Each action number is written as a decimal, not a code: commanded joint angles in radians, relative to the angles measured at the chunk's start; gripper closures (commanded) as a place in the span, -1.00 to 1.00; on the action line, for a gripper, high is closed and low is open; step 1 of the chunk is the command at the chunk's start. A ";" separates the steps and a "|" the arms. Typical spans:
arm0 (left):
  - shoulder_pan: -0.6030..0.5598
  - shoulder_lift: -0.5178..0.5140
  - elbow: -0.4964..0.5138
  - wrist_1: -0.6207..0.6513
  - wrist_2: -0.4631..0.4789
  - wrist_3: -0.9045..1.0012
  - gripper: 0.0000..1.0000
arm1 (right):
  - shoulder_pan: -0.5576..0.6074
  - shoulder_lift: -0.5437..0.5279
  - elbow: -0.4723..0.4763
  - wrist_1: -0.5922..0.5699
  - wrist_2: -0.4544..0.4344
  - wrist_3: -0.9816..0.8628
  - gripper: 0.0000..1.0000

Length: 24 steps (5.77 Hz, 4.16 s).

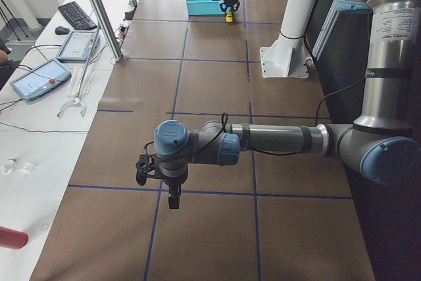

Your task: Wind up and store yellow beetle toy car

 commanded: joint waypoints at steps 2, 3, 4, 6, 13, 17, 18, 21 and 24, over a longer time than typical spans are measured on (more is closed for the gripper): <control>0.000 0.000 0.000 -0.004 0.000 0.000 -1.00 | 0.173 0.146 0.107 -0.272 0.155 -0.039 1.00; 0.000 0.000 0.000 -0.004 0.000 0.000 -1.00 | 0.259 0.146 0.095 -0.292 0.191 -0.167 1.00; 0.000 0.000 0.000 -0.004 -0.001 0.000 -1.00 | 0.360 0.133 0.099 -0.373 0.211 -0.294 1.00; 0.000 0.000 0.000 -0.004 -0.001 0.000 -1.00 | 0.475 0.032 0.063 -0.371 0.213 -0.451 1.00; 0.003 0.000 0.002 -0.004 -0.001 0.000 -1.00 | 0.401 0.045 -0.302 0.053 0.197 -0.399 0.99; 0.005 0.000 0.007 -0.004 -0.001 0.000 -1.00 | 0.399 0.067 -0.351 0.054 0.207 -0.409 -1.00; 0.005 0.000 0.008 -0.004 -0.001 0.000 -1.00 | 0.399 0.070 -0.342 0.054 0.208 -0.406 -1.00; 0.005 0.000 0.007 -0.004 -0.004 -0.002 -1.00 | 0.625 0.110 -0.245 -0.185 0.276 -0.396 -1.00; 0.006 0.000 0.008 -0.010 -0.003 -0.002 -1.00 | 0.828 0.085 -0.201 -0.383 0.297 -0.082 -1.00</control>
